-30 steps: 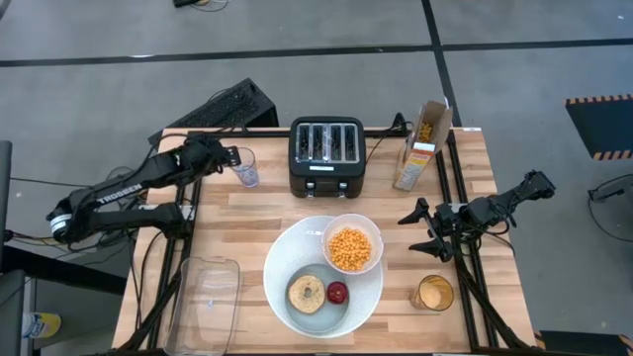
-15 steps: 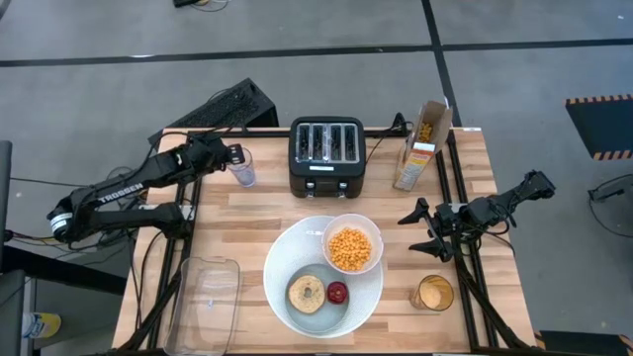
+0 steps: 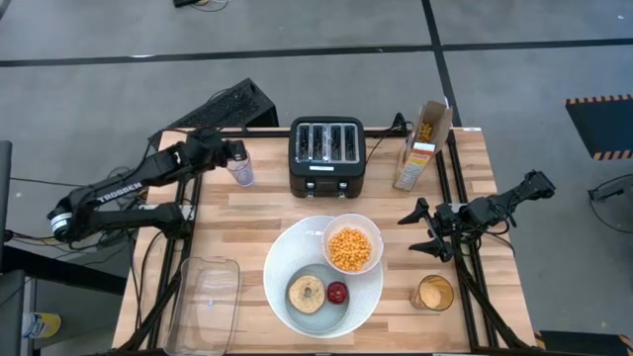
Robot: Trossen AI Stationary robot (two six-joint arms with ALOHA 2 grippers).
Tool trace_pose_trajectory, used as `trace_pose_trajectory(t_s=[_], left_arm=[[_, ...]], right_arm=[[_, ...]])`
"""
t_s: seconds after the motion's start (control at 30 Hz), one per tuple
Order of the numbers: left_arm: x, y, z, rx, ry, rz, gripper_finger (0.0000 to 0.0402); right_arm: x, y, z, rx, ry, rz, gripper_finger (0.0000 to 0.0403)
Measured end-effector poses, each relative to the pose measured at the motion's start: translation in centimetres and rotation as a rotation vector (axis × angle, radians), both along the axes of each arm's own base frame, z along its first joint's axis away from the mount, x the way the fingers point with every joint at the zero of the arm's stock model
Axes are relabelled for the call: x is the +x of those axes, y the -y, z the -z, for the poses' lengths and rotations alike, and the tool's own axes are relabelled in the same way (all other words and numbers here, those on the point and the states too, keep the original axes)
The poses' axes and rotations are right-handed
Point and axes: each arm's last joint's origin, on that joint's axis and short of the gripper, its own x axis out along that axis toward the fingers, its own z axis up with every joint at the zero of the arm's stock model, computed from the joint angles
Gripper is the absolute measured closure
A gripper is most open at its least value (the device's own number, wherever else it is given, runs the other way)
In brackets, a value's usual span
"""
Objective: Arrange a breakfast setting
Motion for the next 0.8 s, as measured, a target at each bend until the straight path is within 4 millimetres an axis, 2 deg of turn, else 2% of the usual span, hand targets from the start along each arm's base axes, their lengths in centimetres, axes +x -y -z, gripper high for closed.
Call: trace_pose_trajectory(t_s=[0.2,0.57,0.8], left_arm=[[-0.4,0.4,-3.2,0.073,0.025,0.078,0.0395],[-2.8,2.3,-8.8,0.147,0.071,0.250,0.0395],[-3.7,3.6,-11.4,0.233,0.106,0.509,0.0395]], right_arm=[[0.0,0.0,0.0,0.000,0.000,0.000,0.0003],[0.0,0.0,0.0,0.000,0.000,0.000,0.0003],[0.0,0.0,0.0,0.000,-0.001,0.000,0.0003]])
